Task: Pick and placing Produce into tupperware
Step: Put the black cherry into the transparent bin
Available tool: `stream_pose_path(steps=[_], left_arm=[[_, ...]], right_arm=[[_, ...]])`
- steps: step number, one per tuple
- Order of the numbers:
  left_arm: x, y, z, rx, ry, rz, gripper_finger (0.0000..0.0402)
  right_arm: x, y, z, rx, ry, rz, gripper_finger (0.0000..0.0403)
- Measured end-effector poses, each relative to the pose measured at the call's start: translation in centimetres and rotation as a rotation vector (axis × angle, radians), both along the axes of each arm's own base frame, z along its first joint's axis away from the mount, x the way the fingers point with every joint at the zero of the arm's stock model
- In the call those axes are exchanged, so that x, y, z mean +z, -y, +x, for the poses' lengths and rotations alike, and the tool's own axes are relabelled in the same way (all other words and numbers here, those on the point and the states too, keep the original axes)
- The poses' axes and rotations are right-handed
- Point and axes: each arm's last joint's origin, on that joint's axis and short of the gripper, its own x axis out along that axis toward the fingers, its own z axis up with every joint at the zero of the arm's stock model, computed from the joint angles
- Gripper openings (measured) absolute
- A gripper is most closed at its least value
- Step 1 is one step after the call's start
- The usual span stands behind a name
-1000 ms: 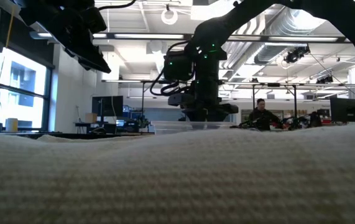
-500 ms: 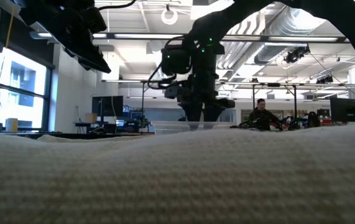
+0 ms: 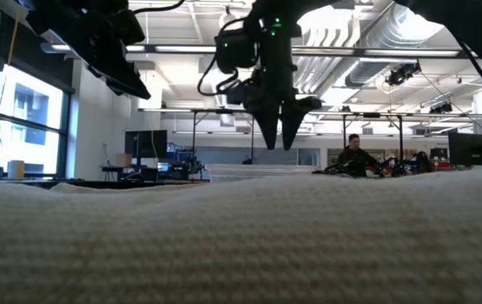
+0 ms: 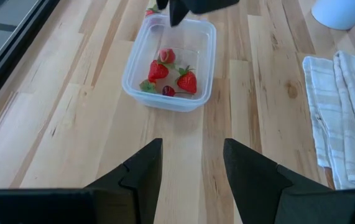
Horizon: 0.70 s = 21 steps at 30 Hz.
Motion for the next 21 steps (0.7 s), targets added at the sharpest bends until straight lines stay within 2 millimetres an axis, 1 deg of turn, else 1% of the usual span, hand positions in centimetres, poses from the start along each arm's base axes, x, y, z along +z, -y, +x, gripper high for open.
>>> stream_pose_path(steps=[5, 12, 18, 21], left_arm=[[0.0, 0.0, 0.0, 0.0, 0.0, 0.0, 0.0159], [0.0, 0.0, 0.0, 0.0, 0.0, 0.0, 0.0159], [0.0, 0.0, 0.0, 0.0, 0.0, 0.0, 0.0159], [0.0, 0.0, 0.0, 0.0, 0.0, 0.0, 0.0159]], right_arm=[[1.9, -0.6, -0.1, -0.015, -0.017, -0.008, 0.0167], [4.9, -2.3, -0.4, 0.018, -0.035, -0.008, 0.0167], [7.5, -3.4, 0.0, 0.13, 0.052, -0.057, 0.0167], [8.2, -3.7, 0.0, 0.2, 0.071, -0.089, 0.0167]])
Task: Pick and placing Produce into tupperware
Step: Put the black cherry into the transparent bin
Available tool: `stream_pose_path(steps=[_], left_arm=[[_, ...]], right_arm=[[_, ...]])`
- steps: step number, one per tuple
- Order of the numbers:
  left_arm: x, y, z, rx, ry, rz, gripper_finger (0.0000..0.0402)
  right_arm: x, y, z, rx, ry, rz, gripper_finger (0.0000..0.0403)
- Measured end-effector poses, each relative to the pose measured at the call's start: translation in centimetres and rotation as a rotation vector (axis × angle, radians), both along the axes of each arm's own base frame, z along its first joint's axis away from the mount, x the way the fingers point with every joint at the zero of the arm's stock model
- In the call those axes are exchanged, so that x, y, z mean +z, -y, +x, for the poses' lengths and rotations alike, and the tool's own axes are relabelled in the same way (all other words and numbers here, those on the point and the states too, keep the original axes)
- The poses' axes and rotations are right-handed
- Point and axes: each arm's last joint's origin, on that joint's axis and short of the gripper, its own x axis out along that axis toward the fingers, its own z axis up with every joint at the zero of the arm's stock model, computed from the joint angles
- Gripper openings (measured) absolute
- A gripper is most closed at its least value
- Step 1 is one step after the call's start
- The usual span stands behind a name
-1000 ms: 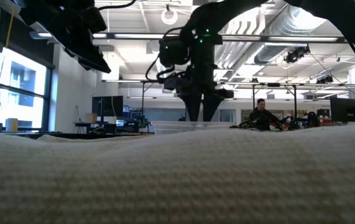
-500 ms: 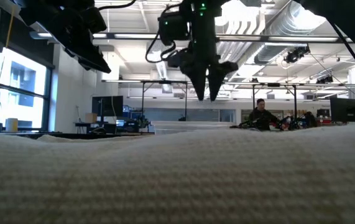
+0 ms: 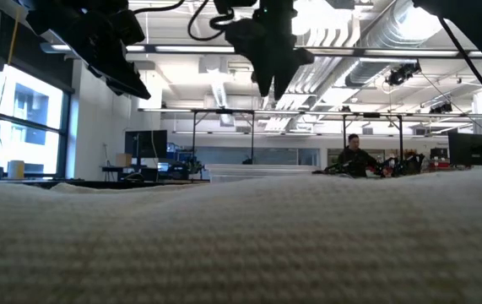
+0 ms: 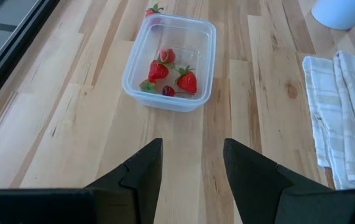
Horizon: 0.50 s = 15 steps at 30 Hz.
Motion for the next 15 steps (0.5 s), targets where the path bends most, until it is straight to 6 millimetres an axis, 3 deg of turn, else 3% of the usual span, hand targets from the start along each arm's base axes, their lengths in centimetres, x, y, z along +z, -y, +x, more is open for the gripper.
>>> stream_pose_path(steps=[7, 15], left_arm=[[0.0, 0.0, 0.0, 0.0, 0.0, 0.0, 0.0159], [0.0, 0.0, 0.0, 0.0, 0.0, 0.0, 0.0159]], right_arm=[[0.8, -0.3, -0.1, 0.101, -0.003, -0.101, 0.0167], [2.8, -0.4, -1.3, 0.058, 0.046, -0.137, 0.0167]])
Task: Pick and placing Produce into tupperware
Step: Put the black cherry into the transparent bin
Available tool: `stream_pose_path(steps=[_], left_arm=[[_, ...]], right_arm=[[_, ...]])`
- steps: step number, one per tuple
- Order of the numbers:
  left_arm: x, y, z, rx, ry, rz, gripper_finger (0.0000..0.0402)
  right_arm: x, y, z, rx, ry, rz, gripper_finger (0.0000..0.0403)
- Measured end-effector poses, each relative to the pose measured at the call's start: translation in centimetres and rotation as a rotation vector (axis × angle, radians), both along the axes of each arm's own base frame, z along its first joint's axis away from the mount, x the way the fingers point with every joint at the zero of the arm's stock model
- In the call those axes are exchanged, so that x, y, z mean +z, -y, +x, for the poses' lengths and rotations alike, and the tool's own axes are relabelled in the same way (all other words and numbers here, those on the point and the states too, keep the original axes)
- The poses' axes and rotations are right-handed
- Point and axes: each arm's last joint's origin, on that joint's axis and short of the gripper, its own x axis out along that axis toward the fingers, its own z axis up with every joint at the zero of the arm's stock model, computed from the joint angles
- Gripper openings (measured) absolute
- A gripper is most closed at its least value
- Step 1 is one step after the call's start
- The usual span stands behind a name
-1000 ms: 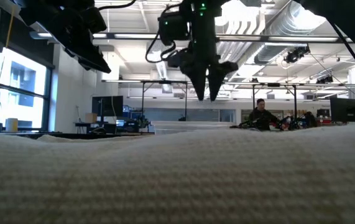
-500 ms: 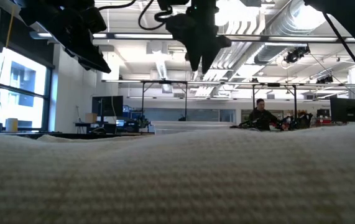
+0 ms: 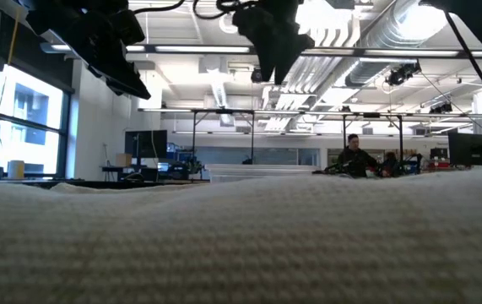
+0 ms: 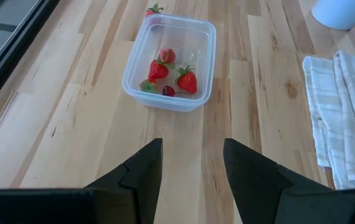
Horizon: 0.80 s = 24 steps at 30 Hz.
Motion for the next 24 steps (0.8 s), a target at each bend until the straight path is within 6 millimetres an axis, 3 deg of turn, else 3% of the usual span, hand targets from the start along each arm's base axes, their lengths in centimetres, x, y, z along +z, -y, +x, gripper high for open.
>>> stream_pose_path(steps=[7, 24], left_arm=[[0.0, 0.0, 0.0, 0.0, 0.0, 0.0, 0.0159], [0.0, 0.0, 0.0, 0.0, 0.0, 0.0, 0.0159]], right_arm=[[1.6, 0.0, -1.0, -0.117, 0.065, -0.043, 0.0167], [1.6, 0.0, -0.7, -0.161, 0.108, -0.026, 0.0167]])
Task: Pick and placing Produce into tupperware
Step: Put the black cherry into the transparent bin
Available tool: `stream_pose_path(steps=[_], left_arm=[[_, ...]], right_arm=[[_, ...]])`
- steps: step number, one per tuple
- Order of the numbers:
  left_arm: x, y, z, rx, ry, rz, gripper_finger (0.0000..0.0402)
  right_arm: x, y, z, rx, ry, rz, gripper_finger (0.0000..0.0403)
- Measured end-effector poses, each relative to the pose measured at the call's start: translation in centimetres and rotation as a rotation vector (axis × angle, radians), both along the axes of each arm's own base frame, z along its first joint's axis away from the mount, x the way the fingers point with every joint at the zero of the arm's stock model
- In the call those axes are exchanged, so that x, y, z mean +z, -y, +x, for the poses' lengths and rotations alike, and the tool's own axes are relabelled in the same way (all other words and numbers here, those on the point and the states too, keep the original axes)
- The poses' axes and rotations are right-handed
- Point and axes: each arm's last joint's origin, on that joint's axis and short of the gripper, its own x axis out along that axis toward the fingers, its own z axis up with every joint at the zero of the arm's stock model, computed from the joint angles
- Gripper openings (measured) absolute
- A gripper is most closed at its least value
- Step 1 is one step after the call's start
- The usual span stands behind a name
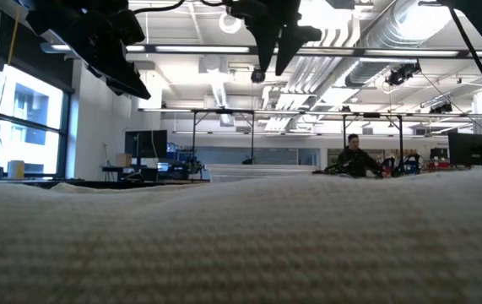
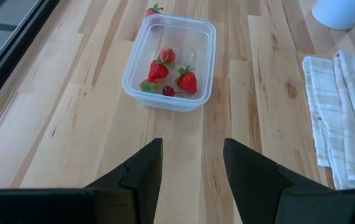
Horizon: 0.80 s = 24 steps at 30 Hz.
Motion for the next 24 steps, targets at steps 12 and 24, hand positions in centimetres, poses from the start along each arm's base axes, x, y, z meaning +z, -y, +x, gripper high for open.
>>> stream_pose_path(steps=[12, 24], left_arm=[[0.0, 0.0, 0.0, 0.001, 0.0, 0.0, 0.0159], [0.0, 0.0, 0.0, 0.0, 0.0, 0.0, 0.0159]], right_arm=[[0.2, -0.5, 0.7, -0.024, 0.084, 0.004, 0.0167], [0.7, -0.7, 2.1, 0.06, 0.209, 0.005, 0.0167]])
